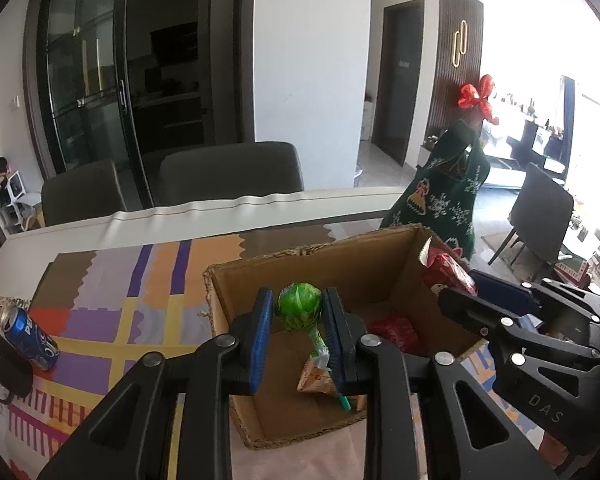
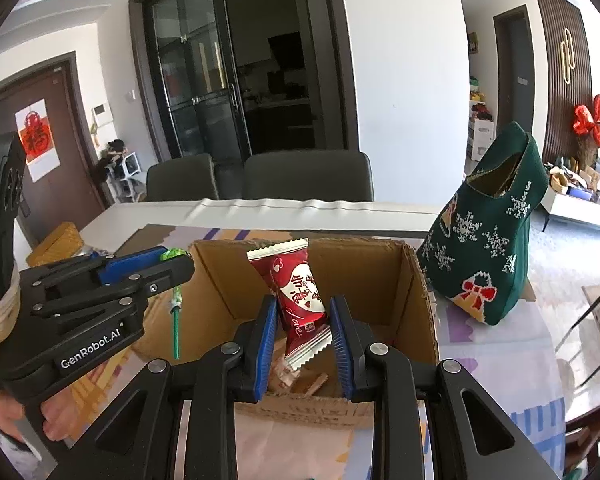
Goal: Organize snacks
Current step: 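Withdraw both tools from the box back to the remaining snacks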
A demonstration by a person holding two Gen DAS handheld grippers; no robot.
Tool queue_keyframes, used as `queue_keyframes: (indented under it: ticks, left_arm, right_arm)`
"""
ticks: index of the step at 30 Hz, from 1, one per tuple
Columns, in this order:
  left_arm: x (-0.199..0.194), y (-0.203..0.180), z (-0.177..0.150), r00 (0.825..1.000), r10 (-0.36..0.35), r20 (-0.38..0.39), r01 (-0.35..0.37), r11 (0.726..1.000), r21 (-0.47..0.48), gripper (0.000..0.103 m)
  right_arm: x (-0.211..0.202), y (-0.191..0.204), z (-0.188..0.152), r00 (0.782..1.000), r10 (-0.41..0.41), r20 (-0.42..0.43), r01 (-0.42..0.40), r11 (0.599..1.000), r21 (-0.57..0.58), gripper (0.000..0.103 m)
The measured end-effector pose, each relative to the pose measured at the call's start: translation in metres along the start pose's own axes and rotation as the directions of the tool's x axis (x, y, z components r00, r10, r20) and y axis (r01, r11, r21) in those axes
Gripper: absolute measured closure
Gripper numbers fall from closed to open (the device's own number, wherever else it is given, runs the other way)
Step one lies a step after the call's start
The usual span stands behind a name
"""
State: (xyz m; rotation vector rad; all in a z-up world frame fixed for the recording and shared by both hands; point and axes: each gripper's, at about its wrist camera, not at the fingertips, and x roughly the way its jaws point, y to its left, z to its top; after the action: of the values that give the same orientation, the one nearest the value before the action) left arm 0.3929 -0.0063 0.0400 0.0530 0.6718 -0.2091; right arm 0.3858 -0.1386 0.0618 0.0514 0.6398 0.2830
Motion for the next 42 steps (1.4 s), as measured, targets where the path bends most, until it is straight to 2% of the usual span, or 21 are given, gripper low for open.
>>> queue_keyframes:
  ticks: [2, 5, 8, 10, 12, 15, 18, 29, 36, 42]
  left_arm:
    - [-0.003, 0.002, -0.003, 1.0, 0.012, 0.006, -0.012, 1.0, -0.011, 0.047]
    - [-0.014, 0.001, -0.009, 1.0, 0.022, 0.007, -0.022, 1.0, -0.016, 0.046]
    - [-0.026, 0.001, -0.015, 0.999, 0.035, 0.008, -0.035, 0.999, -0.019, 0.044]
    - [-0.036, 0.0, -0.019, 0.998, 0.062, 0.01, -0.062, 0.998, -0.023, 0.039]
    - [-0.044, -0.001, -0.024, 0.997, 0.08, 0.007, -0.08, 0.996, -0.025, 0.039]
    - [-0.061, -0.002, -0.035, 0.996, 0.093, 0.005, -0.092, 0.995, -0.032, 0.034]
    - [-0.074, -0.004, -0.045, 0.995, 0.098, 0.004, -0.098, 0.995, -0.036, 0.032]
    - [-0.112, -0.006, -0.081, 0.993, 0.115, -0.012, -0.116, 0.99, -0.086, 0.025]
    - [-0.119, -0.005, -0.111, 0.992, 0.102, -0.07, -0.11, 0.985, -0.132, 0.024]
    - [-0.113, -0.008, -0.137, 0.985, 0.099, -0.142, -0.12, 0.981, -0.152, 0.024]
  right_arm:
    - [0.002, 0.0, -0.001, 1.0, -0.016, -0.001, 0.016, 1.0, 0.0, 0.07]
    - [0.0, 0.0, -0.003, 0.999, -0.052, 0.002, 0.052, 0.999, 0.01, 0.061]
    - [-0.008, 0.002, -0.008, 0.999, -0.052, 0.004, 0.052, 0.999, 0.011, 0.06]
    - [-0.014, 0.004, -0.011, 0.999, -0.049, 0.006, 0.049, 0.999, 0.015, 0.057]
    - [-0.023, 0.006, -0.015, 0.999, -0.047, 0.012, 0.047, 0.999, 0.016, 0.051]
    - [-0.033, 0.011, -0.023, 0.999, -0.044, 0.012, 0.044, 0.999, 0.009, 0.051]
    - [-0.044, 0.016, -0.031, 0.999, -0.035, 0.004, 0.035, 0.999, 0.009, 0.046]
    - [-0.079, 0.036, -0.062, 1.0, -0.015, -0.005, 0.015, 1.0, -0.018, 0.046]
    - [-0.087, 0.04, -0.085, 0.999, -0.006, -0.039, 0.005, 1.0, -0.019, 0.044]
    - [-0.083, 0.04, -0.107, 0.995, 0.003, -0.098, -0.004, 1.0, -0.008, 0.044]
